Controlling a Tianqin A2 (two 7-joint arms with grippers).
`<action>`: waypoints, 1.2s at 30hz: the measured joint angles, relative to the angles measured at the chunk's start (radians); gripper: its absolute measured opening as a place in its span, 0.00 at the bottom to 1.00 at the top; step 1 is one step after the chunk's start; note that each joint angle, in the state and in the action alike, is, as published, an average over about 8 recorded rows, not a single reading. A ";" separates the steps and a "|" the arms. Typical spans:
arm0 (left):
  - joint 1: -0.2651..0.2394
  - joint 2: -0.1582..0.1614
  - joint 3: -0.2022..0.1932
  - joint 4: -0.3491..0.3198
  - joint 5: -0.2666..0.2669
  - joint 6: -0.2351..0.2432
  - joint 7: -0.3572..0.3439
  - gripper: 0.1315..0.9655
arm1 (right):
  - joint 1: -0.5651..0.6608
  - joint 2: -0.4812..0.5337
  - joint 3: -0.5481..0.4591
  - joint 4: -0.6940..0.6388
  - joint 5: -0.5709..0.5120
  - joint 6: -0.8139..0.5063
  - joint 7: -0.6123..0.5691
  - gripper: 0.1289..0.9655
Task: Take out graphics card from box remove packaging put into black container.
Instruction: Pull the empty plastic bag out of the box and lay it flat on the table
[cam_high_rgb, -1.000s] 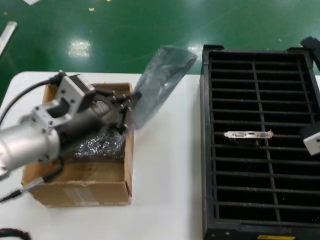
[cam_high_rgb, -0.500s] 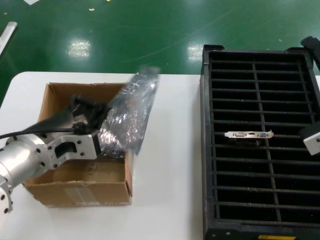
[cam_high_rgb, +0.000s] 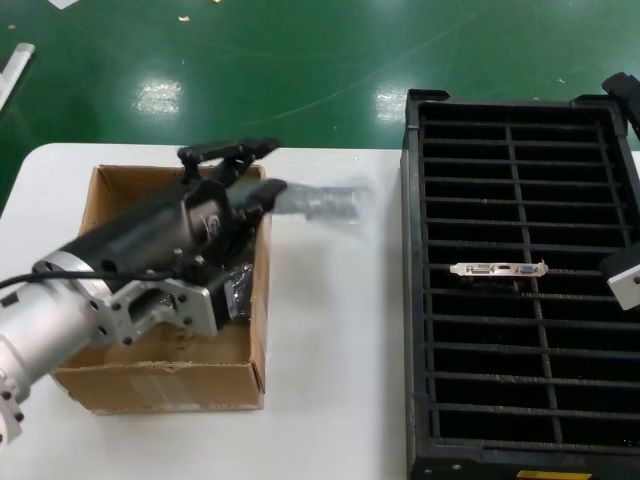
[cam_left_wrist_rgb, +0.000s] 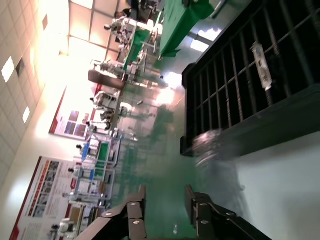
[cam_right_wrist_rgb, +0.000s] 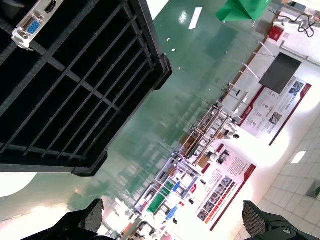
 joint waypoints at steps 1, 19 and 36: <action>0.004 0.000 0.002 -0.006 -0.004 0.001 0.005 0.16 | 0.000 0.000 0.000 0.000 0.000 0.000 0.000 1.00; 0.054 -0.118 -0.064 -0.130 0.098 -0.118 0.230 0.60 | 0.000 0.000 0.000 0.000 0.000 0.000 0.000 1.00; 0.158 -0.154 -0.157 -0.111 0.099 -0.232 0.303 0.90 | -0.063 -0.044 0.046 -0.015 0.197 0.051 -0.017 1.00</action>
